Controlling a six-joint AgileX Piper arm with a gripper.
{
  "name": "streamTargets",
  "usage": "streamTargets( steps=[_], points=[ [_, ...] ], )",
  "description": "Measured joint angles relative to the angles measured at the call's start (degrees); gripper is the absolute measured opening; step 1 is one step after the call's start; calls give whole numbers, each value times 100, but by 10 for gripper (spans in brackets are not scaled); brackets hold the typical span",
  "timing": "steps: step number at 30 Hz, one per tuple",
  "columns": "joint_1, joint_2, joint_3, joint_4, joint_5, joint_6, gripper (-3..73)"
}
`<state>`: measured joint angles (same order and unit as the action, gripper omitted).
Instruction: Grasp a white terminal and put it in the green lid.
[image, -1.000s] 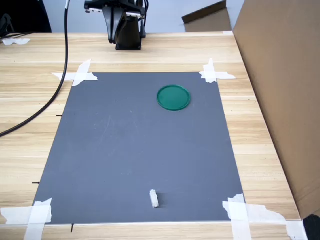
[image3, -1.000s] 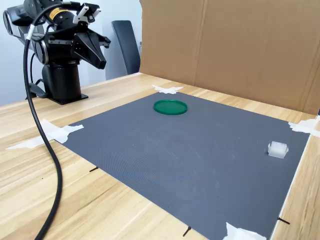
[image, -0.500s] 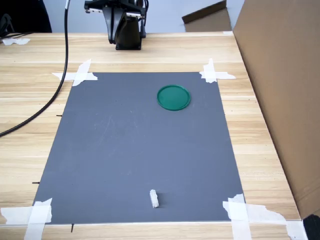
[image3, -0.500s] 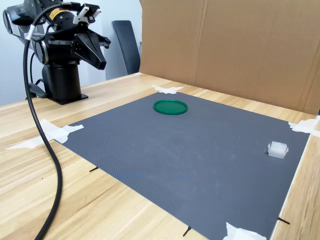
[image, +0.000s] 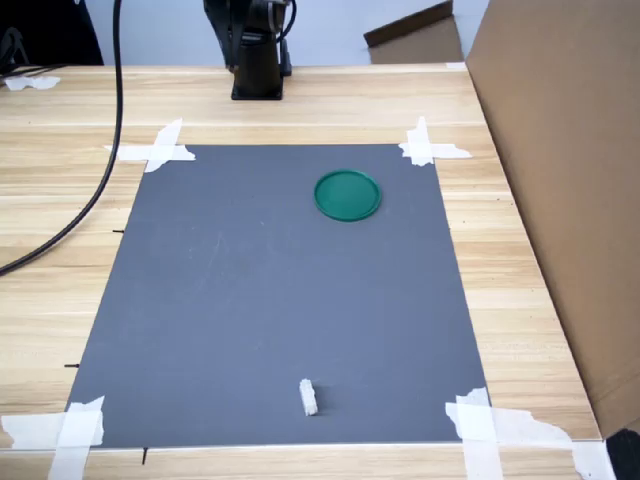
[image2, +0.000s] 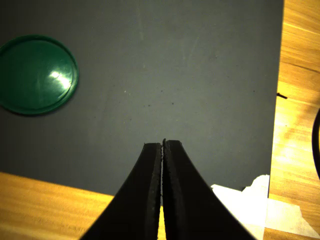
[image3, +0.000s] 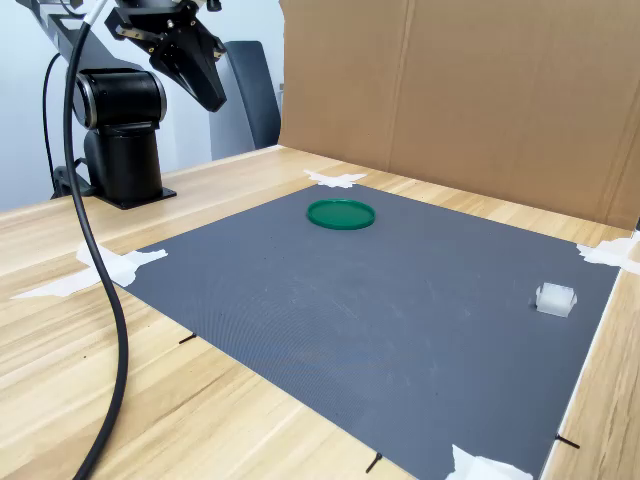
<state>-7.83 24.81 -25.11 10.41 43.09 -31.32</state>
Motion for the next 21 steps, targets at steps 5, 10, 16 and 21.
streamTargets(
  steps=[5, 10, 16, 21],
  points=[
    [0, 684, -605, 55, 472, -221, -28],
    [0, 1507, -1267, 60, 867, -242, -28],
    [0, 2498, -2004, 60, 1031, -154, -28],
    [295, 3337, -2567, -27, 1025, -127, -28]
  ],
)
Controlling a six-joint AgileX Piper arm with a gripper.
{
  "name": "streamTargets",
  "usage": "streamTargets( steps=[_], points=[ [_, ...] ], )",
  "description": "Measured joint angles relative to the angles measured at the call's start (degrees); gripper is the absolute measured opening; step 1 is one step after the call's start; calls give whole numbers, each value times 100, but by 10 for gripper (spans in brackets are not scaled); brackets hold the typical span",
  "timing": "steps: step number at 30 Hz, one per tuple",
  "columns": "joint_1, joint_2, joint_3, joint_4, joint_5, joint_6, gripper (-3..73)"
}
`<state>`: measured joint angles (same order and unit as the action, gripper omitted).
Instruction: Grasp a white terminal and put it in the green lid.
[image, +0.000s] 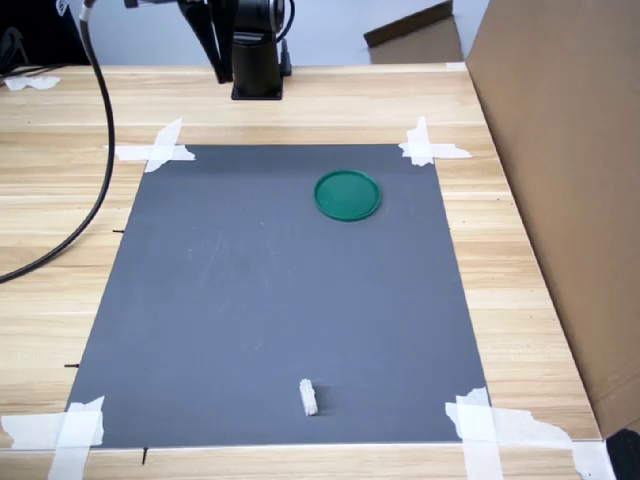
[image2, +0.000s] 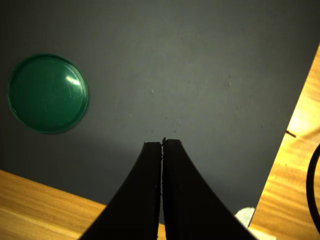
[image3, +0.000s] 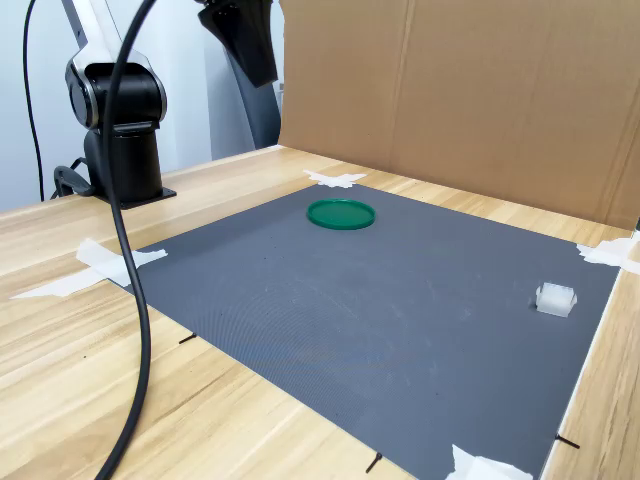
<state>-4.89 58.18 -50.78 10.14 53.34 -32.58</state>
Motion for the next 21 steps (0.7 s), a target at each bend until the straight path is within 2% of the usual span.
streamTargets(
  steps=[4, 9, 14, 21],
  points=[
    [213, 583, -452, -85, 0, 45, -28],
    [227, 1187, -1070, -109, 106, 45, -28],
    [227, 1768, -1847, -95, 521, 45, -28],
    [287, 2199, -3526, 17, 1698, 49, -28]
  ],
)
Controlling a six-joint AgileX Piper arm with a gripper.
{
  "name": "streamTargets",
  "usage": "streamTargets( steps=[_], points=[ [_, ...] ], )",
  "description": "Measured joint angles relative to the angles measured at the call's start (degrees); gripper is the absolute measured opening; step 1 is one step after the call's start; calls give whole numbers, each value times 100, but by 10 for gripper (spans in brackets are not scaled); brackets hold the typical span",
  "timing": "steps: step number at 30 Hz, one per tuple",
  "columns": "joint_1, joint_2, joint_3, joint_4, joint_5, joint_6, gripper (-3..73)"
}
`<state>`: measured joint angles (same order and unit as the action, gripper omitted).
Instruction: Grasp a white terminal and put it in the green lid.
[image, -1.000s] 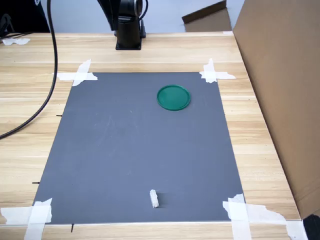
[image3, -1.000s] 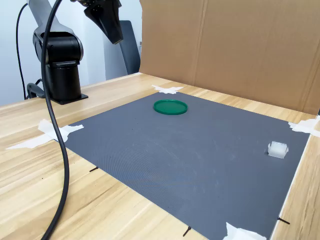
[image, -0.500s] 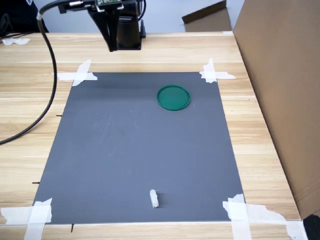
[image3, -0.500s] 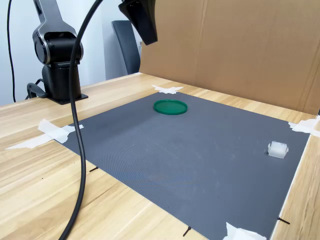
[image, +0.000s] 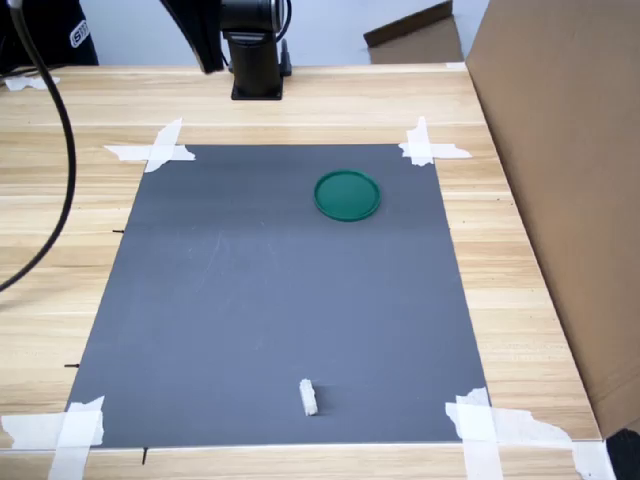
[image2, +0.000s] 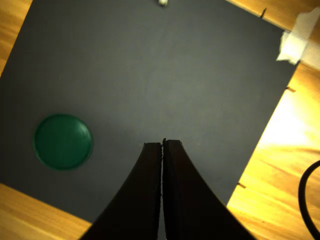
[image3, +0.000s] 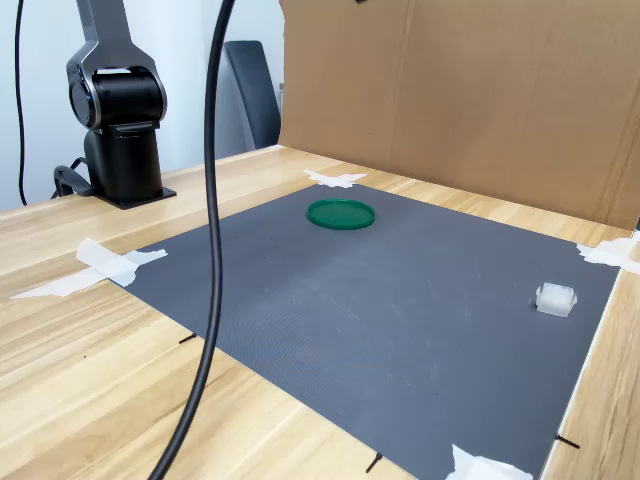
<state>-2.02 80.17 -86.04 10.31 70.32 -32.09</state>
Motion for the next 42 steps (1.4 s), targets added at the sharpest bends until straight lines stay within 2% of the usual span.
streamTargets(
  steps=[10, 14, 25, 28, 34, 42],
  points=[
    [49, 860, -1236, -95, 115, 103, -28],
    [521, 1321, -1433, -330, 103, 8, -28],
    [1005, 1399, -1445, -426, 103, -137, -28],
    [1321, 1399, -1465, -477, 108, -146, -28],
    [1321, 1549, -1897, -456, 119, 79, -28],
    [1262, 2007, -2300, -766, 113, 412, -28]
  ],
)
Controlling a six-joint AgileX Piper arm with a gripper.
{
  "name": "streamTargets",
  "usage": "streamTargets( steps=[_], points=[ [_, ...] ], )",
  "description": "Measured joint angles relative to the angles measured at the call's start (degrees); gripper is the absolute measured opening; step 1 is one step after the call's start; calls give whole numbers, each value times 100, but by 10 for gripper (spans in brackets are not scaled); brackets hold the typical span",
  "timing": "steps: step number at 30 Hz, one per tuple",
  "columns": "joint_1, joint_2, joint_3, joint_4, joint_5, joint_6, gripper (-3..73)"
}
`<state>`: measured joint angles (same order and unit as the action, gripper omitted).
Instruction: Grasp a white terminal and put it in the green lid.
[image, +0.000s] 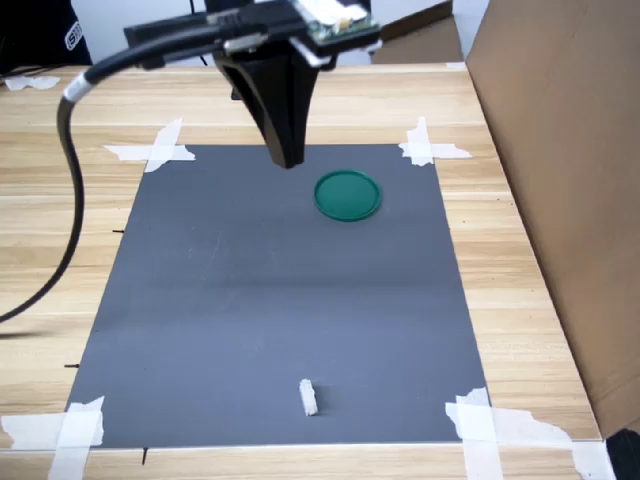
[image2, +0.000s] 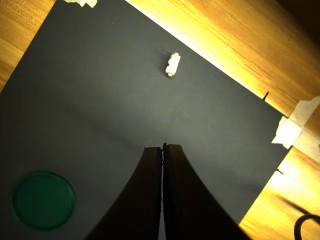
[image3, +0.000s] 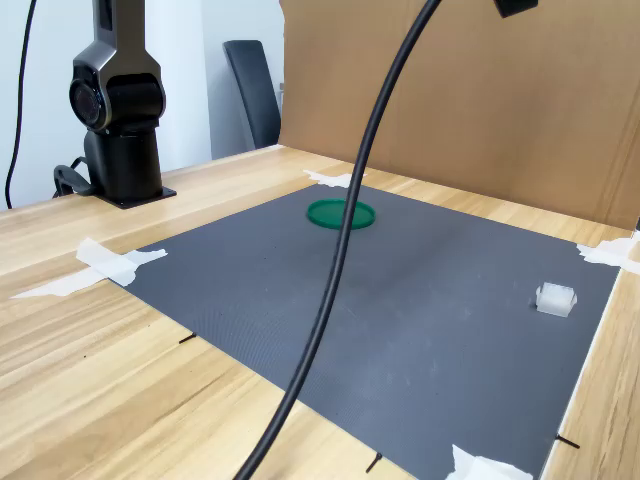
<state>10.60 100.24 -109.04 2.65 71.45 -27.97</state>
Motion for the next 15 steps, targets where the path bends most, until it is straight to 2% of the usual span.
streamTargets(
  steps=[11, 15],
  points=[
    [-595, 307, 0, 78, -10, 288, -28],
    [-643, 394, 0, 78, -10, 288, -28]
  ],
)
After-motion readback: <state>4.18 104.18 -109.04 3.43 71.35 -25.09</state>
